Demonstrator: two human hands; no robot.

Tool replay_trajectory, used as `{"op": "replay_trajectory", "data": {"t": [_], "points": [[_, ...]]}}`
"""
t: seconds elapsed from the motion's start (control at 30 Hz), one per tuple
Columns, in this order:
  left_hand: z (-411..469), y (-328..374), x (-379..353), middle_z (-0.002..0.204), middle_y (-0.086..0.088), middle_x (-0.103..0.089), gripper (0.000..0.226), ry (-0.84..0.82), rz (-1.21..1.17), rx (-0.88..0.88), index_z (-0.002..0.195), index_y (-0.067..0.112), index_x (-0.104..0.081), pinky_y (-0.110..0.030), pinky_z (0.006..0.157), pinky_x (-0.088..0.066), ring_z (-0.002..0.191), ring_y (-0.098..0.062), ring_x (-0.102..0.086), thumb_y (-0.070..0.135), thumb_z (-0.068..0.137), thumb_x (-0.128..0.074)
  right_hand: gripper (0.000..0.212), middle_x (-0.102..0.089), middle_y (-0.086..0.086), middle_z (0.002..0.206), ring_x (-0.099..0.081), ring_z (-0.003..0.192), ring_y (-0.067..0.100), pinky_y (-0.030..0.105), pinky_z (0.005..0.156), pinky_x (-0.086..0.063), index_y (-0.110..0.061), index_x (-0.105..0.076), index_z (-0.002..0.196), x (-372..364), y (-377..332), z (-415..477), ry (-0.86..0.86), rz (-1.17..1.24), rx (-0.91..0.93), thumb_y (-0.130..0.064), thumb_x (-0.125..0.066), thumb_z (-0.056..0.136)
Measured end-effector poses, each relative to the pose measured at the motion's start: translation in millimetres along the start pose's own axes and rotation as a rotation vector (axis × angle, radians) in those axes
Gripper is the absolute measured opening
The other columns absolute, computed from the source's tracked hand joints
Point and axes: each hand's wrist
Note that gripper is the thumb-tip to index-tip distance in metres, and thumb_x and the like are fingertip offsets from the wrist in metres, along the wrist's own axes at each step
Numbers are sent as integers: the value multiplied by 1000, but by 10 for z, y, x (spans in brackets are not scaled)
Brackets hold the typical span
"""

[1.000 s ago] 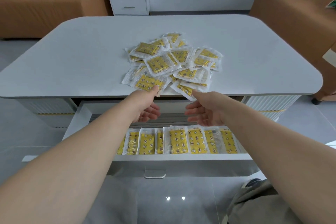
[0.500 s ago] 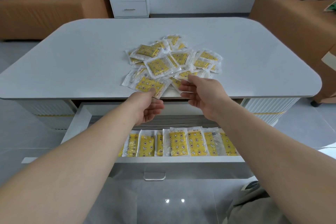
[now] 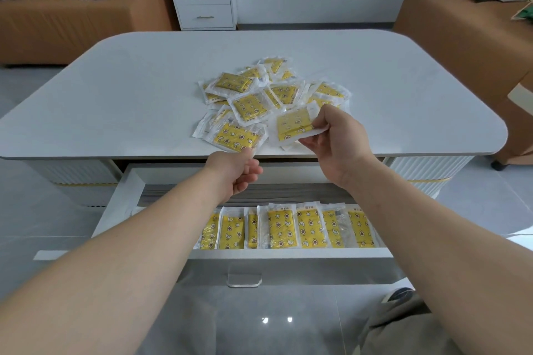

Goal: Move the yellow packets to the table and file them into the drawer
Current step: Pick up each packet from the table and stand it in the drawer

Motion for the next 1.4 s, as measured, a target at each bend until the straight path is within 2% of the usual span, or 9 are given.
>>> {"op": "replay_trajectory", "data": {"t": [0.2, 0.33, 0.57, 0.7, 0.83, 0.93, 1.13, 1.3, 1.4], "points": [[-119, 102, -1, 67, 2, -66, 23, 83, -77, 10, 83, 12, -70, -23, 53, -36, 52, -11, -53, 25, 96, -58, 19, -58, 17, 90, -72, 97, 44, 51, 93, -59, -7, -47, 69, 11, 44, 75, 57, 72, -9, 10, -46, 78], [-209, 209, 29, 72, 2, -70, 19, 231, -192, -177, 71, 13, -67, -27, 57, -43, 61, -15, -56, 20, 87, -59, 22, -60, 14, 86, -73, 94, 41, 50, 91, -59, -6, -48, 69, 5, 41, 92, 108, 122, -22, 14, -46, 77], [-347, 327, 105, 40, 9, -54, 30, 326, -434, -348, 50, 8, -50, -33, 73, -59, 67, -24, -69, 8, 78, -60, 30, -49, 9, 77, -53, 82, 28, 34, 72, -48, -9, -46, 56, -3, 100, 124, 231, 60, -51, 16, -50, 71], [-339, 312, 163, 54, -2, -50, 32, 304, -504, -410, 52, 10, -42, -41, 80, -63, 58, -21, -63, 0, 74, -64, 33, -46, 8, 76, -45, 82, 28, 36, 73, -42, -14, -42, 53, 5, 150, 130, 211, 18, -48, 15, -50, 65], [-388, 277, 246, 62, -3, -45, 35, 306, -365, -437, 57, 19, -39, -38, 64, -51, 67, -26, -50, 3, 64, -69, 33, -48, 10, 77, -45, 76, 28, 39, 72, -45, -13, -42, 66, -9, 186, 111, 162, 27, -76, 20, -46, 68], [-495, 273, 329, 91, -8, -61, 39, 260, -295, -411, 76, 23, -45, -40, 66, -50, 86, -43, -69, 7, 59, -76, 27, -51, 16, 96, -50, 85, 31, 44, 74, -45, -10, -49, 75, -42, 207, 84, 86, 27, -140, 16, -49, 69], [-609, 341, 463, 96, -3, -77, 43, 116, -88, -345, 108, 16, -64, -43, 77, -63, 80, -20, -77, -1, 72, -81, 20, -65, 10, 97, -62, 80, 28, 45, 77, -51, -12, -61, 92, -109, 271, 51, 33, -8, -230, 0, -73, 81], [-543, 343, 462, 95, -16, -74, 28, 95, 384, -346, 95, 0, -72, -49, 84, -59, 91, -34, -71, 12, 71, -81, 43, -77, 10, 99, -76, 87, 28, 48, 86, -57, -17, -51, 107, -65, 252, -56, -65, -44, -150, 6, -77, 81], [-478, 244, 533, 77, -7, -65, 26, 136, 638, -361, 78, 5, -63, -32, 61, -52, 71, -26, -62, 26, 76, -80, 31, -75, 16, 111, -74, 101, 33, 49, 90, -59, -7, -69, 110, -32, 204, -138, -201, -254, -141, 4, -75, 82]]}}
Point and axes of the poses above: each hand's wrist, its own z-axis towards the middle knuckle, its own x-axis out of the back of the hand, y = z × x
